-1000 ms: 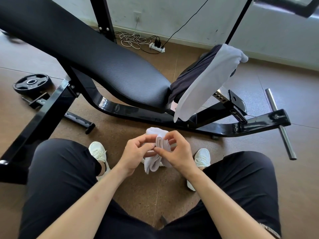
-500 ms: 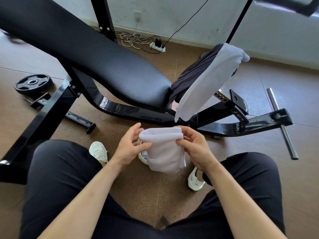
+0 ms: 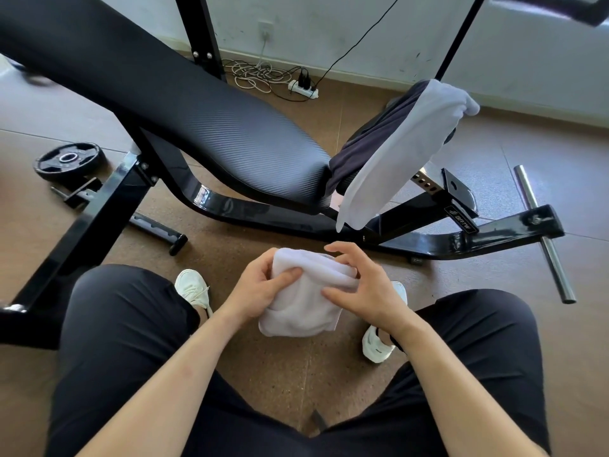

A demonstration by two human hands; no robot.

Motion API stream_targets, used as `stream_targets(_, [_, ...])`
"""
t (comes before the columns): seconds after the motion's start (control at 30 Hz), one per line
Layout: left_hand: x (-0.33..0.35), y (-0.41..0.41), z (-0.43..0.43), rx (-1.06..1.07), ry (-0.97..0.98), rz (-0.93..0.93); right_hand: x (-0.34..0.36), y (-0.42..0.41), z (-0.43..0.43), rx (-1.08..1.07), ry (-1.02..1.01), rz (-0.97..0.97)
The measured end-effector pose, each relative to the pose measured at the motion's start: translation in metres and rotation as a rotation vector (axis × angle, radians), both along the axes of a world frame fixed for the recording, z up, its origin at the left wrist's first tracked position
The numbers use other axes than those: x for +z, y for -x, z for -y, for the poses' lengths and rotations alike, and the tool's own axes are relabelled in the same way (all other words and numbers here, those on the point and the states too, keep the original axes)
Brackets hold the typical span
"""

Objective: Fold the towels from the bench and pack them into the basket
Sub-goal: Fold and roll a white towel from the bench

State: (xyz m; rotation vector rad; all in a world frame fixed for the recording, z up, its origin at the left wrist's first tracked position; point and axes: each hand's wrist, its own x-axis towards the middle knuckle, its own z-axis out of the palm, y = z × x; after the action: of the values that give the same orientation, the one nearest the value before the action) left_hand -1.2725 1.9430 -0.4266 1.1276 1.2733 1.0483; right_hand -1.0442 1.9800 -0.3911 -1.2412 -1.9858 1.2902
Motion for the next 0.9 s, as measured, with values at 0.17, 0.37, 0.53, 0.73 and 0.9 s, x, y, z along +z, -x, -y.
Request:
stream_targets(0.17, [0.002,-0.003,0.002,-0.13,-0.059,-0.07,0.003,0.006,0.002,0.093,-0.018,0.042])
stream_targets(0.37, [0.007,-0.005,0.001,-0.205,0.1,-0.13,-0.001,0.002,-0.005,-0.107,0.09,-0.131])
stream_targets(0.53, [0.005,0.001,0.001,-0.124,0.095,-0.177,0.004,-0.012,-0.014,-0.259,0.211,-0.28])
stream_targets(0.73, [-0.003,0.005,0.0,0.023,0.11,-0.192,0.001,-0.018,-0.016,-0.183,0.321,-0.275])
stream_targets(0.9, [-0.003,0.006,0.0,0.008,0.019,-0.27,-0.003,-0.026,-0.021,-0.146,0.414,-0.167])
